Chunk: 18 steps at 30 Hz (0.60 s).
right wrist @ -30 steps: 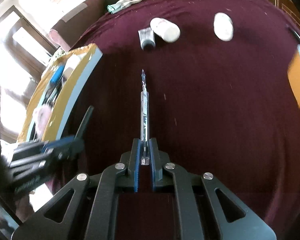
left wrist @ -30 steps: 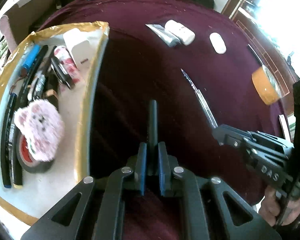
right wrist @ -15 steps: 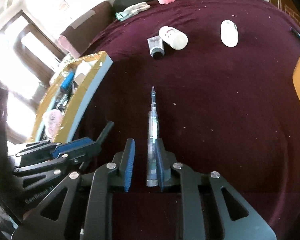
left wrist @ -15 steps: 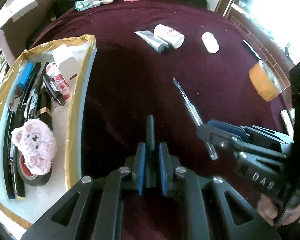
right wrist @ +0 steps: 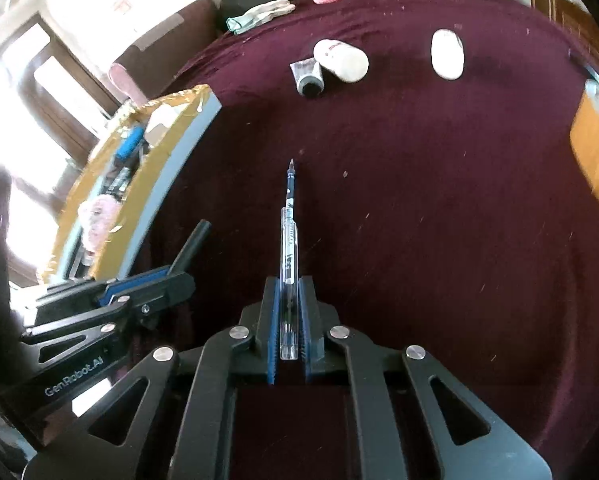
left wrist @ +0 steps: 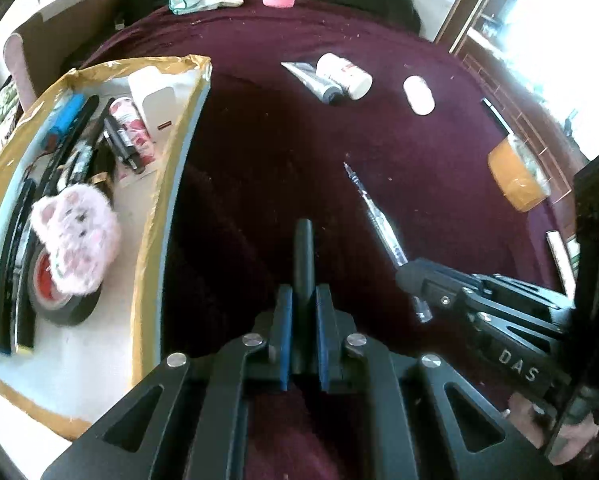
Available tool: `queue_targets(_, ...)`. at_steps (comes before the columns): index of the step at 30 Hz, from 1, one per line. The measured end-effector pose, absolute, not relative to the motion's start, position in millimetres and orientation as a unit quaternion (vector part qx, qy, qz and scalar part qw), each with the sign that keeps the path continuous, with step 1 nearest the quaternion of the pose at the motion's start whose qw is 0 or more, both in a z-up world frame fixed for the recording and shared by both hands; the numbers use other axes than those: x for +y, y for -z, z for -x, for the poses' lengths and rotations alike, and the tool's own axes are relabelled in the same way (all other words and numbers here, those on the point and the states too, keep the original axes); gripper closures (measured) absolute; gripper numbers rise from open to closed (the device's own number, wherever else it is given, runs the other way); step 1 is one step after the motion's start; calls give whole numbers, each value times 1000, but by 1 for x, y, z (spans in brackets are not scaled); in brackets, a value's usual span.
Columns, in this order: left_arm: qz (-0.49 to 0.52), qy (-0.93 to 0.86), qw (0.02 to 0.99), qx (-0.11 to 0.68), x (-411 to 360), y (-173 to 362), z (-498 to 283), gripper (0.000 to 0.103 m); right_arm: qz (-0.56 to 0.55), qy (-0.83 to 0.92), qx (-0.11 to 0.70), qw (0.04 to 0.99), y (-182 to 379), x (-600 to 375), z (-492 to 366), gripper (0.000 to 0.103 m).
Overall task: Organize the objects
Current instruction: 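Carry the clear pen with the right tool over the white tray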
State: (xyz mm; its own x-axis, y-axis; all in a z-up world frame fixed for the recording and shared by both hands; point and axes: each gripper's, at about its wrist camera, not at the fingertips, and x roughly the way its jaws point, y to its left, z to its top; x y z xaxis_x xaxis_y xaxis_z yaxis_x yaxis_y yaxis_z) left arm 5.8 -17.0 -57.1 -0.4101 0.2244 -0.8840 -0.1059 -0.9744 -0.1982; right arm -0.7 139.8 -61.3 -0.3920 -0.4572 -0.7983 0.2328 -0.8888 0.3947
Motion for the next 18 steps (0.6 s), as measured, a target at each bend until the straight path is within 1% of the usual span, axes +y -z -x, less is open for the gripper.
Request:
queue_targets(5,517,-849,92,-60,-24,38,-24,95,-488,831,-134,229,43,138,-16,96)
queue_targets(11,494,-862,85,-75,-37,14,-41,95,-454,844,-129,255,14,124,-36,96)
queue_targets(18,479,-870,73,-90,-59,-2,-47,95,-445,844,-127,271,3,112,-43,96)
